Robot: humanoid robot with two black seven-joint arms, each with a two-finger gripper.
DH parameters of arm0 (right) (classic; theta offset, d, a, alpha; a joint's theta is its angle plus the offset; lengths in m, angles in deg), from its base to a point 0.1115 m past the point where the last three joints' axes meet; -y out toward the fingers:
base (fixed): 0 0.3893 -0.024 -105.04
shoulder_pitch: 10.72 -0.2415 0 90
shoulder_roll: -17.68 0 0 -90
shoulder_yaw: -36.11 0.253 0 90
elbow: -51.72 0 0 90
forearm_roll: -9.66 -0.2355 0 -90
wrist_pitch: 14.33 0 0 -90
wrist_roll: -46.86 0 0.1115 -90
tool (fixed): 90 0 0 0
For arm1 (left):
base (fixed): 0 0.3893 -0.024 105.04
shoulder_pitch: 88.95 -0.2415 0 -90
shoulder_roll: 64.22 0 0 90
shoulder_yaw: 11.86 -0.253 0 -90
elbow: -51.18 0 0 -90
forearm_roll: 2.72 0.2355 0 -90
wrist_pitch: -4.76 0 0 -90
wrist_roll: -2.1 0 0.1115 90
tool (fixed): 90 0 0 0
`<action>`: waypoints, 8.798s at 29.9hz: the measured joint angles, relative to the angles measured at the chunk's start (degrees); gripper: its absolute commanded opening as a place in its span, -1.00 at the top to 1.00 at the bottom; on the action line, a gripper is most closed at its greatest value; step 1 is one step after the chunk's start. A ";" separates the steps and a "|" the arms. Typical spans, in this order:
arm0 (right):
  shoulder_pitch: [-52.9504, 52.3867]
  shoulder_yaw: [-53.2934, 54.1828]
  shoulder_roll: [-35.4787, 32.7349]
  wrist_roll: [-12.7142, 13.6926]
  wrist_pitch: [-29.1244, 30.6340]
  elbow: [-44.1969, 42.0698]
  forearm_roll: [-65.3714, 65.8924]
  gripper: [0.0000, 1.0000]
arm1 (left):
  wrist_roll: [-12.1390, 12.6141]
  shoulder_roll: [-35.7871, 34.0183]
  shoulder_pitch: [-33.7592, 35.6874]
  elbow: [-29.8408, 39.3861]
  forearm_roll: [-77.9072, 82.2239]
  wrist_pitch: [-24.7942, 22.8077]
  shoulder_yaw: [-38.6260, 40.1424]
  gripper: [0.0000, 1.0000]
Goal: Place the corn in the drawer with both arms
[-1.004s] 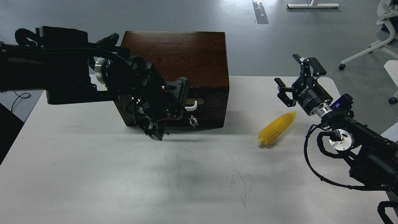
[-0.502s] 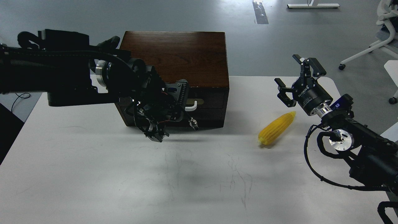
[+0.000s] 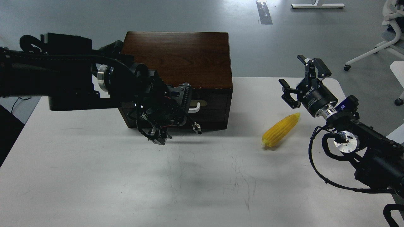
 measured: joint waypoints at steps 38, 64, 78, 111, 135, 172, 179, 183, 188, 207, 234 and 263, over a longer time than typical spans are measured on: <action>0.03 -0.06 0.07 0.00 0.00 -0.09 0.00 -1.00 | 0.01 -6.47 0.99 15.41 -2.56 0.01 0.12 -0.96; 0.00 -0.09 0.09 0.00 0.00 -0.04 0.00 -1.00 | -0.09 -9.34 2.00 16.94 -4.28 0.05 0.56 -0.96; 0.18 -0.09 0.09 0.00 0.00 0.01 0.00 -1.00 | 0.01 -9.85 2.44 16.24 -4.24 0.01 0.93 -0.96; -0.17 -0.08 -0.89 0.00 0.00 0.24 0.00 -1.00 | 0.03 -36.39 3.44 14.59 -59.23 0.00 20.99 -0.96; -8.30 -12.89 -12.46 0.00 0.01 5.84 1.73 -1.00 | 0.00 -34.74 -31.37 -13.99 -122.41 1.04 31.60 -0.97; -27.78 -50.46 -18.92 6.48 -0.02 12.75 43.48 -1.00 | 0.00 -29.25 -44.05 -21.09 -125.26 0.00 48.08 -0.97; -25.70 -50.54 -18.92 12.26 -0.01 12.82 35.52 -1.00 | 0.00 -29.21 -44.05 -21.08 -125.26 0.00 48.27 -0.97; -25.43 -50.54 -18.60 13.71 0.00 12.90 32.48 -1.00 | 0.00 -29.21 -44.04 -21.09 -125.26 0.01 48.35 -0.97; -25.36 -50.55 -17.35 13.84 0.00 12.60 32.07 -1.00 | 0.00 -29.24 -44.04 -21.12 -125.31 0.01 48.44 -0.97; -23.00 -51.44 -9.15 13.85 0.00 6.08 31.74 -0.78 | 0.00 -29.25 -44.04 -21.30 -125.35 0.01 48.70 -0.97; -31.61 -53.33 -10.56 13.80 0.01 10.40 32.08 1.00 | 0.00 -30.02 -43.97 -21.34 -125.26 0.01 49.37 -0.97; -70.14 -66.50 6.12 -0.01 -16.58 22.64 69.25 1.00 | 0.00 -30.32 -43.69 -21.27 -125.26 0.01 49.69 -0.97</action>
